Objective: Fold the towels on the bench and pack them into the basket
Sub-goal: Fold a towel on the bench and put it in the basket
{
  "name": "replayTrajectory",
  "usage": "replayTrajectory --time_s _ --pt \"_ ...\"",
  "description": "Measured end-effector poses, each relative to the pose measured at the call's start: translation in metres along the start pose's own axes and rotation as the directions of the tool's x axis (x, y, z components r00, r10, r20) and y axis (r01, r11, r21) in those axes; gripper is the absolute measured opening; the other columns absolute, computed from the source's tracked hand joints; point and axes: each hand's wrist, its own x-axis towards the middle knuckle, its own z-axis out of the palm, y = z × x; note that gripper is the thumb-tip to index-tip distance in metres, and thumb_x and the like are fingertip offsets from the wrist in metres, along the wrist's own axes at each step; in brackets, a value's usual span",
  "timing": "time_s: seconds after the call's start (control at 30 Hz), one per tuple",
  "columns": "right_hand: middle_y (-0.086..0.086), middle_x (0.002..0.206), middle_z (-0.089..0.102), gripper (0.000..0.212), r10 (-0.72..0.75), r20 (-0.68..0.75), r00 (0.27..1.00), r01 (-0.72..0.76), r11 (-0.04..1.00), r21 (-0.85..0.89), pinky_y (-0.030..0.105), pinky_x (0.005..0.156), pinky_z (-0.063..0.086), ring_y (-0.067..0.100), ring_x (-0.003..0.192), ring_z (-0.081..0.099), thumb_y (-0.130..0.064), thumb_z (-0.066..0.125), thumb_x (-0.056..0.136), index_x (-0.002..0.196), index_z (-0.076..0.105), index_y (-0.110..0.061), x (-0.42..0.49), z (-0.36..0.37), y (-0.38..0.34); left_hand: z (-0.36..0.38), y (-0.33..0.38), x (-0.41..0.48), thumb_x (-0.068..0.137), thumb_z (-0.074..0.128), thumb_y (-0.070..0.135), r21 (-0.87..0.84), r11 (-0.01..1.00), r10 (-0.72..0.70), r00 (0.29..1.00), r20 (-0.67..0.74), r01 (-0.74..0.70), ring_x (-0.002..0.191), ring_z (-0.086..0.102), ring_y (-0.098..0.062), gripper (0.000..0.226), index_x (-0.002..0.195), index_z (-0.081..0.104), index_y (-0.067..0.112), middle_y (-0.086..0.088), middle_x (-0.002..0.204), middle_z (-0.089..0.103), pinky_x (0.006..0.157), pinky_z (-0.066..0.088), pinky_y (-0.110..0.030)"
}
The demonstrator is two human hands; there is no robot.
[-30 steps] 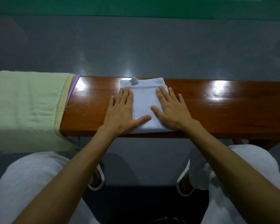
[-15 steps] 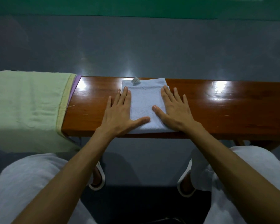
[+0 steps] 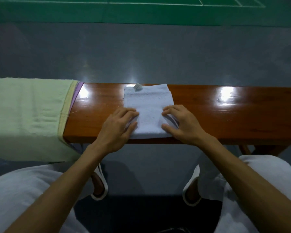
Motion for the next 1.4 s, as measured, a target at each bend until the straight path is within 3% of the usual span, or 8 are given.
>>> replayTrajectory --time_s 0.13,0.23,0.5,0.63,0.9,1.03,1.23,1.4 --pt "0.000 0.151 0.047 0.090 -0.039 0.103 0.994 0.047 0.996 -0.070 0.037 0.109 0.042 0.018 0.136 0.044 -0.076 0.065 0.075 0.144 0.048 -0.020 -0.014 0.001 0.004 -0.003 -0.003 -0.012 0.082 0.065 0.076 0.089 0.995 0.027 0.994 0.104 -0.037 0.141 0.036 -0.014 0.091 0.153 0.040 0.024 0.004 0.157 0.039 0.114 0.034 -0.037" --pt "0.003 0.150 0.047 0.096 -0.101 0.102 0.990 0.116 0.982 -0.149 0.041 0.108 0.043 0.023 0.135 0.044 -0.059 0.083 0.068 0.146 0.044 -0.018 -0.020 0.000 0.006 -0.003 -0.005 -0.018 0.070 0.087 0.056 0.125 0.989 0.068 0.993 0.100 -0.081 0.142 0.039 -0.021 0.100 0.152 0.041 0.022 0.000 0.156 0.041 0.112 0.041 -0.043" --pt "0.003 0.116 0.066 0.054 -0.081 0.057 0.995 0.077 0.995 0.069 0.034 0.083 0.058 0.016 0.105 0.059 -0.040 0.074 0.074 0.121 0.065 -0.016 -0.019 -0.012 0.010 -0.008 -0.011 -0.020 0.077 0.079 0.015 -0.078 0.995 0.057 0.998 -0.024 -0.059 0.121 0.059 -0.018 0.055 0.130 0.066 0.019 0.000 0.129 0.067 0.093 0.058 -0.042" --pt "-0.002 0.085 0.067 0.015 -0.016 -0.016 1.000 0.020 0.969 0.247 0.027 0.061 0.053 0.010 0.073 0.062 -0.028 0.062 0.089 0.095 0.068 -0.016 -0.008 -0.027 0.004 -0.013 -0.005 -0.007 0.095 0.067 0.033 -0.299 0.954 -0.052 0.995 -0.083 0.025 0.094 0.068 -0.012 0.030 0.119 0.070 0.016 0.000 0.107 0.072 0.071 0.060 -0.042" --pt "0.001 0.105 0.073 0.023 0.293 -0.012 0.956 -0.255 0.851 0.458 0.031 0.071 0.060 0.015 0.095 0.071 -0.022 0.062 0.101 0.122 0.069 -0.014 0.032 -0.031 -0.001 -0.019 0.009 0.029 0.104 0.055 0.040 -0.557 0.725 -0.448 0.892 0.066 0.405 0.095 0.067 -0.006 0.032 0.125 0.064 0.018 0.003 0.112 0.067 0.072 0.064 -0.035" --pt "0.007 0.092 0.071 0.032 0.454 -0.044 0.890 -0.410 0.838 0.359 0.030 0.064 0.051 0.020 0.085 0.068 -0.037 0.064 0.099 0.096 0.073 -0.007 0.058 -0.015 0.002 -0.008 0.009 0.040 0.104 0.054 0.045 -0.427 0.723 -0.612 0.791 -0.030 0.543 0.085 0.064 -0.006 0.030 0.106 0.067 0.018 0.004 0.095 0.065 0.061 0.058 -0.027" --pt "0.003 0.077 0.068 0.043 0.517 -0.227 0.826 -0.525 0.851 0.029 0.021 0.052 0.033 0.011 0.064 0.056 -0.052 0.061 0.096 0.081 0.072 -0.013 0.066 0.000 -0.001 0.003 0.002 0.044 0.101 0.057 0.048 -0.275 0.795 -0.593 0.789 -0.159 0.541 0.079 0.060 -0.006 0.029 0.095 0.063 0.019 0.009 0.085 0.060 0.063 0.050 -0.024" --pt "0.000 0.089 0.063 0.039 0.419 -0.454 0.786 -0.460 0.888 0.023 0.034 0.067 0.053 0.016 0.080 0.059 -0.055 0.059 0.094 0.097 0.061 -0.016 0.056 0.001 -0.008 0.005 0.013 0.038 0.097 0.054 0.059 -0.067 0.838 -0.530 0.780 -0.333 0.541 0.096 0.055 -0.016 0.046 0.116 0.053 0.016 -0.003 0.110 0.057 0.076 0.045 -0.027"
